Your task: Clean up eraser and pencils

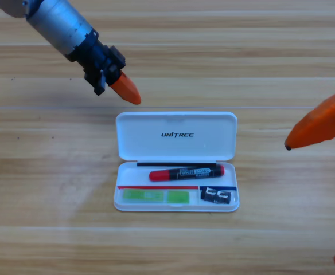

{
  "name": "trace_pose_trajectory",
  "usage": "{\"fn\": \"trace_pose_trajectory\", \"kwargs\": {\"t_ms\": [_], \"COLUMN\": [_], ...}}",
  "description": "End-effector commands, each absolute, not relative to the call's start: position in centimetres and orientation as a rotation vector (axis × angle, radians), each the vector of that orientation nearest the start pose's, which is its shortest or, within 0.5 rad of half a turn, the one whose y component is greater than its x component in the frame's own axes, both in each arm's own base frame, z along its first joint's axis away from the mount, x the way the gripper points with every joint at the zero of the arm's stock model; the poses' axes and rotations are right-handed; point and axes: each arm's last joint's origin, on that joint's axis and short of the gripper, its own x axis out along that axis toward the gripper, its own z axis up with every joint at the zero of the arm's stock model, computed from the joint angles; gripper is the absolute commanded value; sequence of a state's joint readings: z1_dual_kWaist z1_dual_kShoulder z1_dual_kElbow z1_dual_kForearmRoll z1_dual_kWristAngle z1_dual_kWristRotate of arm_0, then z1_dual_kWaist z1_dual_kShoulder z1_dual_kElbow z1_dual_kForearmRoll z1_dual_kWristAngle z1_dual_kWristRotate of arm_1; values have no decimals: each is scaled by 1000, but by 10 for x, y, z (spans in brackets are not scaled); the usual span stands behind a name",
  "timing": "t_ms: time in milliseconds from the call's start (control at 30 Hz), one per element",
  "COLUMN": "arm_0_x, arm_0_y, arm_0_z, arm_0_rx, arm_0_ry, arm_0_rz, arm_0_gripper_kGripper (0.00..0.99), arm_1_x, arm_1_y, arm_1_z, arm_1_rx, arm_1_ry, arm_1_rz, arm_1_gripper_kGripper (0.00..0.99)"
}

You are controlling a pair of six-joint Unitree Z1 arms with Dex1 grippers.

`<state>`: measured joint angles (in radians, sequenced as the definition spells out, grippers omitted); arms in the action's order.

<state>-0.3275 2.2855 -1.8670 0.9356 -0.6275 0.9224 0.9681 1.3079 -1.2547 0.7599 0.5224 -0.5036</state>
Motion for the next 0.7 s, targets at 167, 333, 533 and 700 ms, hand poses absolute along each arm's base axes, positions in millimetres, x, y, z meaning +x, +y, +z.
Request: {"fn": "trace_pose_trajectory", "kwargs": {"t_ms": [167, 333, 533, 700], "arm_0_x": [441, 435, 427, 418], "arm_0_y": [-193, -200, -209, -216], "arm_0_z": [173, 169, 172, 180], "arm_0_rx": [436, 429, 421, 424], "arm_0_ry": [1013, 1032, 1046, 1048], "arm_0_rz": [-1467, -1509, -1544, -1566], "arm_0_gripper_kGripper": [0, 0, 0, 0], "arm_1_x": [93, 94, 95, 95], "arm_1_y": [179, 180, 181, 181], "arm_1_z": [402, 401, 400, 400], "arm_1_rx": [-557, -557, -557, -556], "arm_1_ry": [477, 471, 471, 473], "arm_1_rz": [1606, 1606, 1606, 1605], "arm_1_gripper_kGripper": [974, 974, 974, 974]}}
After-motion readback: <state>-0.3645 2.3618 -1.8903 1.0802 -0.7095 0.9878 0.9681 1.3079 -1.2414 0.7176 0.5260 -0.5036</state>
